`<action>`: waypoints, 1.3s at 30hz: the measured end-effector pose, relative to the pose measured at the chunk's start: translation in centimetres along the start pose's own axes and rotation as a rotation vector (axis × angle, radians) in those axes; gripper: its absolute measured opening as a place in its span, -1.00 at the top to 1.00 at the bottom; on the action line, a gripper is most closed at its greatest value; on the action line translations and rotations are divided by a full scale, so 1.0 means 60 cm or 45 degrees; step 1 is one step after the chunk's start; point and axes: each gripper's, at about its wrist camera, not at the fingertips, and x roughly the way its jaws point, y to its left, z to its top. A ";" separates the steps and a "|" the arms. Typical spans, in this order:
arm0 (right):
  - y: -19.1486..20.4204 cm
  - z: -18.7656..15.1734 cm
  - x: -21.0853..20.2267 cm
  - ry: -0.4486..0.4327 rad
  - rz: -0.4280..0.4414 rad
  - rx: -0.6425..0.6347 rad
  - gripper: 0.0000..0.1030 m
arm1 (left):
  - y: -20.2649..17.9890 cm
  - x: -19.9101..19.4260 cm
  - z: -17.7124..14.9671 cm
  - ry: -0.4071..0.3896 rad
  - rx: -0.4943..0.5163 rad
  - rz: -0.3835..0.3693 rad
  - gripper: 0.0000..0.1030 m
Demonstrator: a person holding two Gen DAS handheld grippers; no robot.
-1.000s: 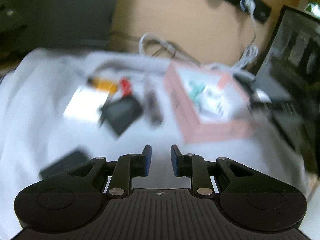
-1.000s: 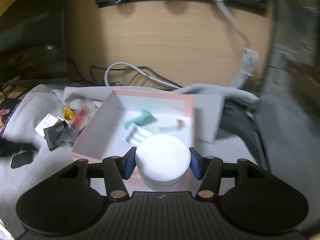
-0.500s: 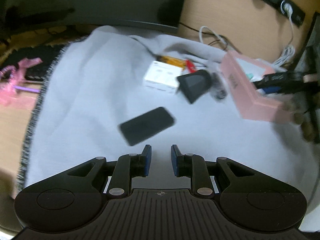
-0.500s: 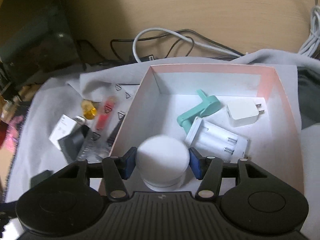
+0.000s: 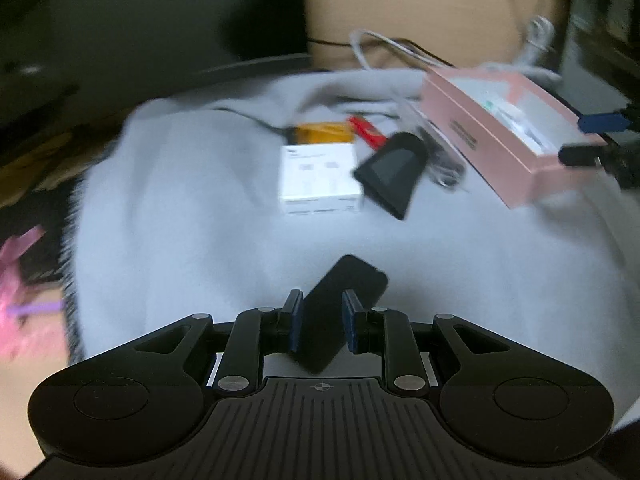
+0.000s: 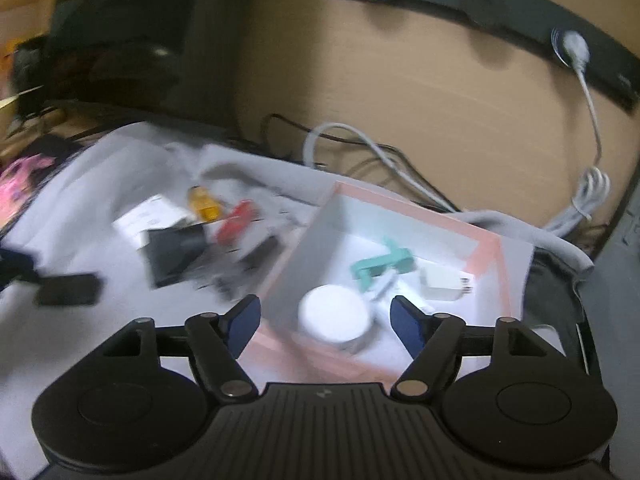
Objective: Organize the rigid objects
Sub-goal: 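Grasp the black phone on the cloth with the left tool, then grasp the black hair-dryer nozzle with the right tool while the left holds the phone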
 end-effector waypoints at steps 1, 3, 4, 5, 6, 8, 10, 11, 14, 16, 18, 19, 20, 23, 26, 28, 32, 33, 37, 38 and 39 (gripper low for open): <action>0.010 -0.005 -0.007 0.006 0.030 0.004 -0.46 | 0.002 0.008 0.005 0.016 0.015 -0.022 0.49; 0.032 -0.019 -0.013 0.041 0.095 0.015 -0.46 | 0.000 0.020 0.012 0.040 0.042 -0.054 0.49; 0.044 -0.028 -0.014 0.060 0.120 0.013 -0.46 | -0.002 0.028 0.013 0.057 0.059 -0.073 0.49; 0.055 -0.036 -0.014 0.075 0.131 0.005 -0.46 | -0.005 0.033 0.013 0.073 0.070 -0.085 0.49; 0.067 -0.047 -0.011 0.095 0.132 -0.007 -0.46 | -0.009 0.038 0.012 0.088 0.085 -0.096 0.49; 0.085 -0.066 -0.002 0.128 0.123 -0.017 -0.46 | -0.018 0.040 0.007 0.061 0.118 -0.116 0.41; 0.095 -0.082 0.005 0.149 0.112 -0.020 -0.46 | -0.032 0.041 0.003 0.052 0.181 -0.104 0.20; 0.100 -0.090 0.009 0.157 0.098 -0.023 -0.46 | -0.039 0.042 0.001 0.049 0.217 -0.102 0.05; 0.109 -0.109 0.013 0.189 0.082 -0.004 -0.46 | -0.051 0.043 -0.003 0.051 0.283 -0.109 -0.11; 0.105 -0.115 0.013 0.183 0.085 0.029 -0.49 | -0.050 0.042 -0.001 0.048 0.286 -0.104 -0.10; 0.103 -0.116 0.014 0.186 0.089 0.036 -0.50 | -0.044 0.038 0.001 0.024 0.271 -0.067 -0.09; 0.102 -0.116 0.015 0.187 0.089 0.038 -0.52 | -0.041 0.038 0.002 0.017 0.268 -0.039 -0.04; 0.101 -0.116 0.015 0.187 0.090 0.040 -0.53 | -0.037 0.041 0.003 0.026 0.265 -0.027 -0.04; 0.102 -0.118 0.020 0.188 0.091 0.035 -0.54 | -0.026 0.051 0.005 0.059 0.247 -0.030 -0.11; 0.100 -0.109 0.021 0.195 0.103 0.033 -0.54 | -0.016 0.054 0.009 0.078 0.186 -0.061 -0.11; 0.099 -0.096 0.018 0.174 0.112 0.048 -0.54 | -0.006 0.058 0.010 0.091 0.119 -0.091 -0.12; 0.099 -0.040 0.019 0.088 0.135 0.075 -0.54 | 0.019 0.059 0.005 0.093 -0.007 -0.163 -0.10; 0.101 -0.024 0.023 0.068 0.142 0.080 -0.54 | 0.019 0.057 0.003 0.087 -0.011 -0.165 -0.09; 0.123 0.027 0.054 0.011 0.176 0.032 -0.54 | -0.001 0.049 -0.013 0.038 0.022 -0.121 -0.09; 0.133 0.036 0.066 -0.001 0.174 -0.016 -0.54 | -0.006 0.047 -0.016 0.028 0.038 -0.113 -0.03; 0.142 0.044 0.079 -0.006 0.169 -0.062 -0.54 | -0.007 0.044 -0.019 0.016 0.035 -0.111 0.03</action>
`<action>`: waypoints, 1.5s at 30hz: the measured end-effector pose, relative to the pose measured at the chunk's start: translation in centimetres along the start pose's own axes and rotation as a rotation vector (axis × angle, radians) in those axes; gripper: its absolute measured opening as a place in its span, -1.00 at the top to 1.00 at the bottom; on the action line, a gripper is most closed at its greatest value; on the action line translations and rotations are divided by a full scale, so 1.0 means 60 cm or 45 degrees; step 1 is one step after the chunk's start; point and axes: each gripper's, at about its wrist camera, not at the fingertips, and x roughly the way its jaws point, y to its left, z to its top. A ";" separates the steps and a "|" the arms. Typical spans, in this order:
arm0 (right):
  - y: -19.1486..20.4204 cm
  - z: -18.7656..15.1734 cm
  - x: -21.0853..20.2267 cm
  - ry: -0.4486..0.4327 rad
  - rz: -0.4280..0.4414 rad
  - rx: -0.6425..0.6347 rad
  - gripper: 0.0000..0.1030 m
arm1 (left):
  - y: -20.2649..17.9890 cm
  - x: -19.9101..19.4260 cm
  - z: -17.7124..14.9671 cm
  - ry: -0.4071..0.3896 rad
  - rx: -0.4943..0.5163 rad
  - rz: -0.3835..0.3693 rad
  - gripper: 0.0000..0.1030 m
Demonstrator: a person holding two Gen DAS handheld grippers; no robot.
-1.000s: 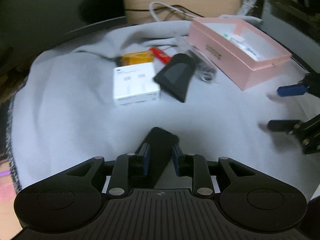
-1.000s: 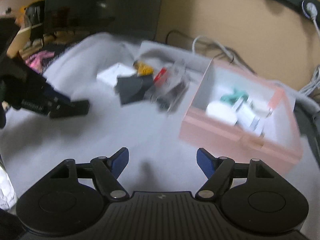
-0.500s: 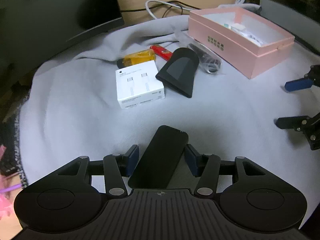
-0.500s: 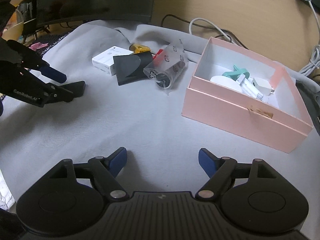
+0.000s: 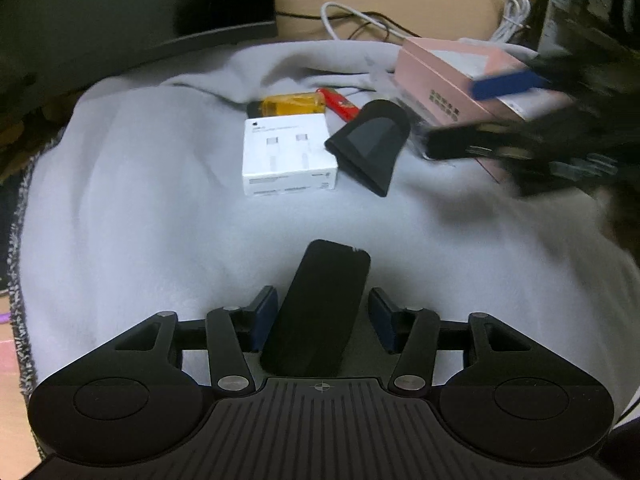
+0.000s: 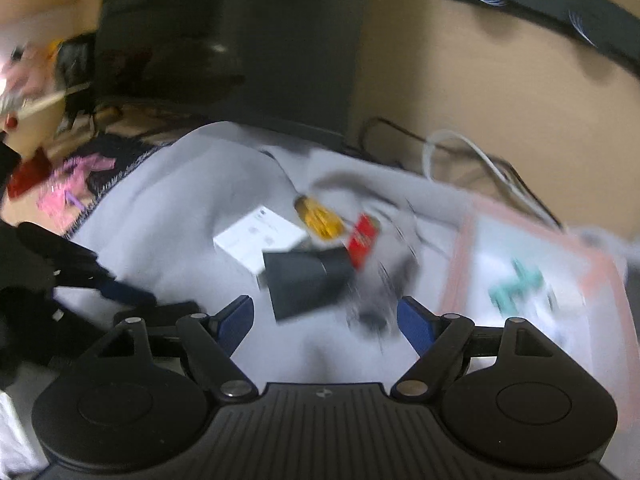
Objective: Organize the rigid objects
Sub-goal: 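Grasp the black hair-dryer nozzle with the right tool while the left holds the phone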
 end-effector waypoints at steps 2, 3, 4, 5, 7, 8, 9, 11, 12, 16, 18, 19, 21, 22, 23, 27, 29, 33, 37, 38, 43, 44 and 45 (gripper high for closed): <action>0.010 0.017 0.031 0.011 -0.004 -0.079 -0.54 | 0.002 -0.007 -0.009 -0.029 -0.061 -0.009 0.13; 0.013 0.024 0.049 0.028 -0.002 -0.109 -0.54 | 0.003 -0.011 -0.014 -0.041 -0.096 -0.009 0.13; 0.014 0.031 0.067 0.048 -0.003 -0.129 -0.54 | 0.004 -0.015 -0.020 -0.052 -0.128 -0.011 0.14; 0.014 0.036 0.086 0.071 0.000 -0.145 -0.54 | 0.005 -0.019 -0.024 -0.059 -0.141 -0.014 0.14; 0.017 0.040 0.125 0.130 0.007 -0.181 -0.54 | 0.006 -0.025 -0.033 -0.071 -0.151 -0.018 0.14; 0.019 0.038 0.138 0.148 0.006 -0.200 -0.54 | 0.006 -0.028 -0.037 -0.076 -0.152 -0.020 0.14; 0.023 0.037 0.150 0.161 -0.003 -0.222 -0.54 | 0.006 -0.030 -0.040 -0.079 -0.153 -0.021 0.14; 0.032 0.036 0.161 0.177 -0.018 -0.240 -0.43 | 0.008 -0.032 -0.041 -0.081 -0.167 -0.024 0.14; 0.036 0.035 0.158 0.186 -0.017 -0.234 -0.43 | 0.008 -0.033 -0.041 -0.081 -0.174 -0.025 0.14; 0.047 0.021 0.106 0.160 0.018 -0.241 -0.42 | -0.003 -0.036 -0.041 -0.078 -0.157 -0.008 0.15; 0.049 0.006 0.062 0.145 0.041 -0.253 -0.42 | -0.014 -0.039 -0.041 -0.074 -0.155 -0.015 0.15; 0.048 -0.003 0.040 0.136 0.052 -0.252 -0.42 | -0.023 -0.042 -0.041 -0.074 -0.153 -0.023 0.15; 0.040 -0.025 -0.007 0.127 0.049 -0.236 -0.42 | -0.044 -0.051 -0.040 -0.080 -0.138 -0.064 0.15; 0.034 -0.037 -0.029 0.127 0.036 -0.218 -0.42 | -0.056 -0.055 -0.038 -0.080 -0.127 -0.089 0.15; 0.025 -0.050 -0.047 0.135 0.020 -0.195 -0.42 | -0.069 -0.060 -0.036 -0.080 -0.111 -0.122 0.16; -0.020 -0.106 -0.108 0.197 -0.080 -0.106 -0.42 | -0.140 -0.073 -0.020 -0.058 0.009 -0.284 0.16; -0.051 -0.134 -0.134 0.232 -0.148 -0.055 -0.42 | -0.176 -0.074 -0.010 -0.056 0.082 -0.339 0.16; -0.114 -0.167 -0.188 0.239 -0.279 0.039 -0.42 | -0.246 -0.082 0.036 -0.112 0.214 -0.414 0.16; -0.168 -0.176 -0.250 0.147 -0.389 0.095 -0.42 | -0.298 -0.104 0.112 -0.268 0.260 -0.406 0.15; -0.179 -0.176 -0.265 0.115 -0.405 0.106 -0.42 | -0.307 -0.110 0.132 -0.308 0.264 -0.396 0.15; -0.223 -0.186 -0.312 -0.025 -0.461 0.125 -0.42 | -0.338 -0.125 0.248 -0.487 0.263 -0.269 0.15; -0.230 -0.188 -0.315 -0.037 -0.474 0.139 -0.42 | -0.342 -0.125 0.272 -0.515 0.250 -0.242 0.15; -0.235 -0.188 -0.317 -0.044 -0.480 0.156 -0.42 | -0.344 -0.122 0.299 -0.543 0.229 -0.212 0.15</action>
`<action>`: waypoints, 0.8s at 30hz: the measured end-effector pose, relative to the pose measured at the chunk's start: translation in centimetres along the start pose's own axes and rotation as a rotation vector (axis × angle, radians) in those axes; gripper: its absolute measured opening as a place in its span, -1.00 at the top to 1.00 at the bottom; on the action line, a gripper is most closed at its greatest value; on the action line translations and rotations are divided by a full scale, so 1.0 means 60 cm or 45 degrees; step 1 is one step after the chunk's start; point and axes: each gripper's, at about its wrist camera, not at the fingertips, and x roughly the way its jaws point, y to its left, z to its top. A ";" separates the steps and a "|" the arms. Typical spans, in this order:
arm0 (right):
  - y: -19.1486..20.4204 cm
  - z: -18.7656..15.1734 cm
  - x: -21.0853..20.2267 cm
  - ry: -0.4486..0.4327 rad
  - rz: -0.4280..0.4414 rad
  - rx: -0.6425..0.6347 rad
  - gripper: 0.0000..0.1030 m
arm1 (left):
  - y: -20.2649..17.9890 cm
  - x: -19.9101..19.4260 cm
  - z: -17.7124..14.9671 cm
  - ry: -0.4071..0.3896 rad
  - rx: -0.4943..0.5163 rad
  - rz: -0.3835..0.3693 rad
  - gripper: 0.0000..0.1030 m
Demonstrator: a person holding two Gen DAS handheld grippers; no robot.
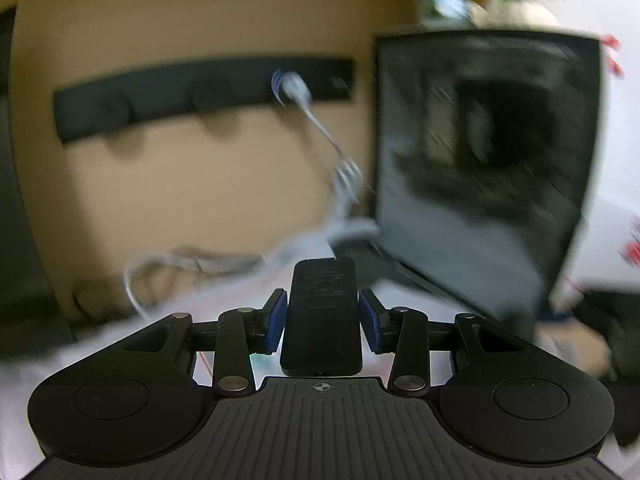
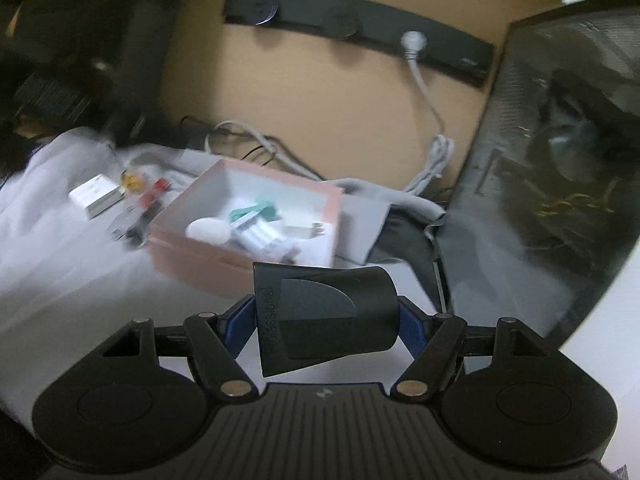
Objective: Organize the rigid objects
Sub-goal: 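Grasp the black hair-dryer nozzle with the right tool while the left holds the phone, then lower the phone and nozzle into the pink box and open both tools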
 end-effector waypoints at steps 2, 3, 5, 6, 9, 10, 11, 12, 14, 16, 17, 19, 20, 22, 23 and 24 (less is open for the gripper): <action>-0.013 0.002 -0.004 -0.022 0.009 0.026 -0.42 | 0.008 0.028 0.035 -0.061 -0.044 0.044 0.15; -0.019 0.004 -0.005 -0.039 0.014 0.029 -0.42 | 0.011 0.043 0.046 -0.088 -0.054 0.054 0.13; -0.024 0.005 -0.002 -0.054 0.016 0.024 -0.42 | 0.017 0.083 0.053 -0.074 -0.084 0.103 0.12; -0.026 0.005 0.003 -0.051 0.014 0.023 -0.42 | 0.019 0.102 0.052 -0.056 -0.115 0.122 0.12; -0.026 -0.001 0.018 -0.012 0.006 0.024 -0.42 | 0.035 0.116 0.045 -0.067 -0.212 0.158 0.13; -0.026 -0.003 0.023 0.001 0.007 0.024 -0.42 | 0.043 0.118 0.040 -0.054 -0.237 0.160 0.13; -0.027 -0.006 0.028 0.013 0.014 0.025 -0.42 | 0.050 0.123 0.036 -0.025 -0.259 0.153 0.13; -0.028 -0.008 0.032 0.025 0.021 0.027 -0.42 | 0.055 0.123 0.025 0.012 -0.282 0.139 0.13; -0.030 -0.012 0.042 0.052 0.031 0.027 -0.42 | 0.061 0.115 -0.001 0.061 -0.319 0.136 0.14; -0.033 -0.010 0.052 0.067 0.042 0.030 -0.42 | 0.062 0.096 -0.038 0.096 -0.358 0.143 0.14; -0.034 -0.005 0.055 0.063 0.057 0.036 -0.42 | 0.061 0.083 -0.060 0.114 -0.382 0.148 0.14; -0.037 0.019 0.061 0.032 0.091 0.042 -0.42 | 0.057 0.059 -0.096 0.153 -0.431 0.151 0.16; -0.038 0.034 0.064 0.009 0.101 0.043 -0.42 | 0.056 0.048 -0.113 0.176 -0.449 0.151 0.16; -0.040 0.073 0.075 -0.044 0.117 0.045 -0.42 | 0.060 0.025 -0.147 0.225 -0.473 0.156 0.16; -0.040 0.092 0.081 -0.072 0.123 0.047 -0.42 | 0.063 0.015 -0.159 0.242 -0.482 0.160 0.16; -0.040 0.112 0.090 -0.098 0.128 0.047 -0.42 | 0.070 0.002 -0.169 0.256 -0.494 0.168 0.16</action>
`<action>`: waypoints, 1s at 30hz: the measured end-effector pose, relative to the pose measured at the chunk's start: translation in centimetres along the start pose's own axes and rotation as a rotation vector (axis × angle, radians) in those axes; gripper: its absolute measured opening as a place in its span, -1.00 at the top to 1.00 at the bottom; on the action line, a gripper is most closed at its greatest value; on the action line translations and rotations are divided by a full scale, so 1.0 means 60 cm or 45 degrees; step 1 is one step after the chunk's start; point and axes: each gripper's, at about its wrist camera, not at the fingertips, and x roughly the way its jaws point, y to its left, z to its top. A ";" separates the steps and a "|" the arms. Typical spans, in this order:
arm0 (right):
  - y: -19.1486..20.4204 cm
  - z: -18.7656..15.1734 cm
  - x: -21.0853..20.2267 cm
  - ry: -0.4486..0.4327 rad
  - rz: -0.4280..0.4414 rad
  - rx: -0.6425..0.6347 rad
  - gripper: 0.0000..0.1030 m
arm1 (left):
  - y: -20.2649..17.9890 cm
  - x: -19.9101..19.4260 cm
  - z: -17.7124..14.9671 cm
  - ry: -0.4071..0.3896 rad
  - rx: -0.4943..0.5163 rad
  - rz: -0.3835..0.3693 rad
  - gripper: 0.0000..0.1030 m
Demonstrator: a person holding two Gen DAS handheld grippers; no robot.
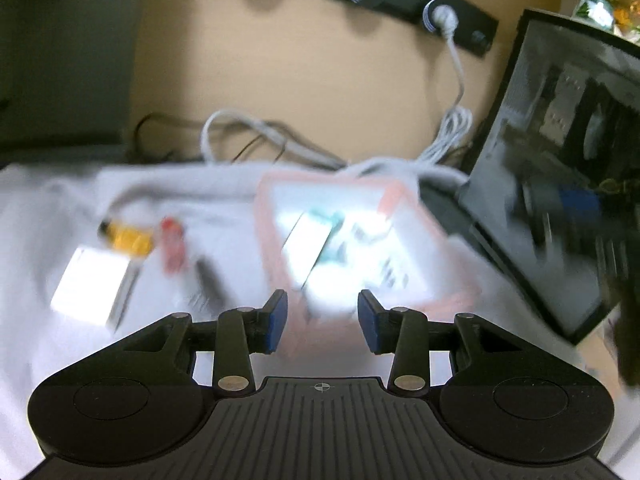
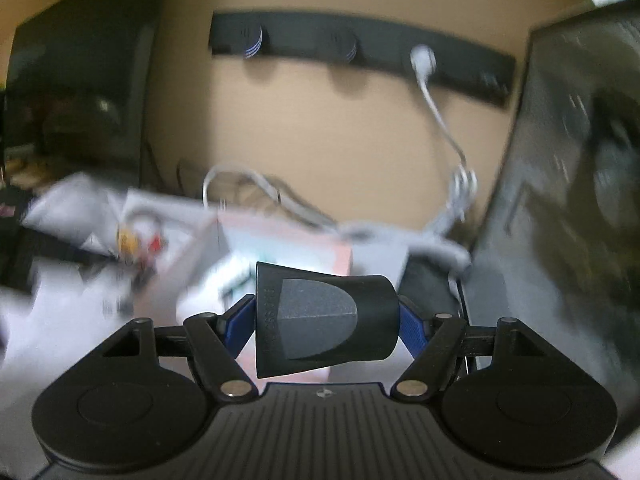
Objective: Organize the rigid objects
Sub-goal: 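Lower the phone and nozzle into the pink box and open both tools, then grasp the white Apple USB-C cable box with the left tool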
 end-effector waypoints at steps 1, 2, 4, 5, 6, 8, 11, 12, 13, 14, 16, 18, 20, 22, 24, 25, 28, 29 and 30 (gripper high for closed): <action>0.000 0.016 0.010 -0.021 0.002 -0.002 -0.42 | 0.011 -0.005 -0.009 0.014 -0.015 0.013 0.16; 0.003 0.031 0.021 -0.037 0.004 0.002 -0.43 | 0.021 -0.007 -0.015 0.024 -0.031 0.032 0.16; 0.006 0.053 0.045 -0.060 0.028 0.036 -0.57 | 0.049 -0.018 -0.031 0.039 -0.068 0.089 0.16; 0.010 0.059 0.057 -0.058 0.043 0.043 -0.68 | 0.063 -0.022 -0.037 0.049 -0.090 0.120 0.16; 0.017 0.060 0.069 -0.052 0.037 0.035 -0.68 | 0.077 -0.024 -0.044 0.062 -0.114 0.151 0.16; 0.037 0.052 0.084 -0.028 -0.022 0.000 -0.68 | 0.105 -0.030 -0.058 0.092 -0.162 0.219 0.16; 0.072 0.013 0.082 0.059 0.037 -0.002 -0.68 | 0.148 -0.037 -0.084 0.139 -0.249 0.322 0.17; 0.087 -0.005 0.077 0.092 0.088 -0.004 -0.68 | 0.161 -0.041 -0.092 0.146 -0.275 0.346 0.17; 0.103 -0.022 0.070 0.117 0.123 -0.020 -0.68 | 0.174 -0.045 -0.097 0.147 -0.299 0.365 0.17; 0.122 -0.041 0.061 0.138 0.153 -0.054 -0.68 | 0.184 -0.049 -0.100 0.148 -0.313 0.381 0.17; 0.158 -0.070 0.041 0.162 0.192 -0.126 -0.68 | 0.200 -0.051 -0.105 0.154 -0.321 0.406 0.17; 0.186 -0.088 0.027 0.185 0.233 -0.173 -0.68 | 0.210 -0.049 -0.106 0.165 -0.316 0.417 0.17; 0.203 -0.095 0.019 0.203 0.261 -0.181 -0.68 | 0.214 -0.044 -0.103 0.167 -0.306 0.401 0.17; 0.213 -0.095 0.019 0.219 0.258 -0.155 -0.68 | 0.213 -0.039 -0.096 0.161 -0.287 0.371 0.17; 0.217 -0.095 0.018 0.236 0.226 -0.121 -0.68 | 0.208 -0.031 -0.085 0.160 -0.264 0.329 0.17; 0.217 -0.095 0.020 0.241 0.208 -0.109 -0.68 | 0.205 -0.025 -0.079 0.160 -0.251 0.308 0.17; 0.222 -0.097 0.020 0.254 0.156 -0.095 -0.68 | 0.200 -0.010 -0.055 0.146 -0.239 0.238 0.17; 0.221 -0.099 0.018 0.260 0.138 -0.094 -0.68 | 0.201 -0.008 -0.046 0.130 -0.248 0.217 0.17; 0.222 -0.100 0.017 0.266 0.123 -0.093 -0.68 | 0.202 -0.008 -0.038 0.109 -0.254 0.212 0.17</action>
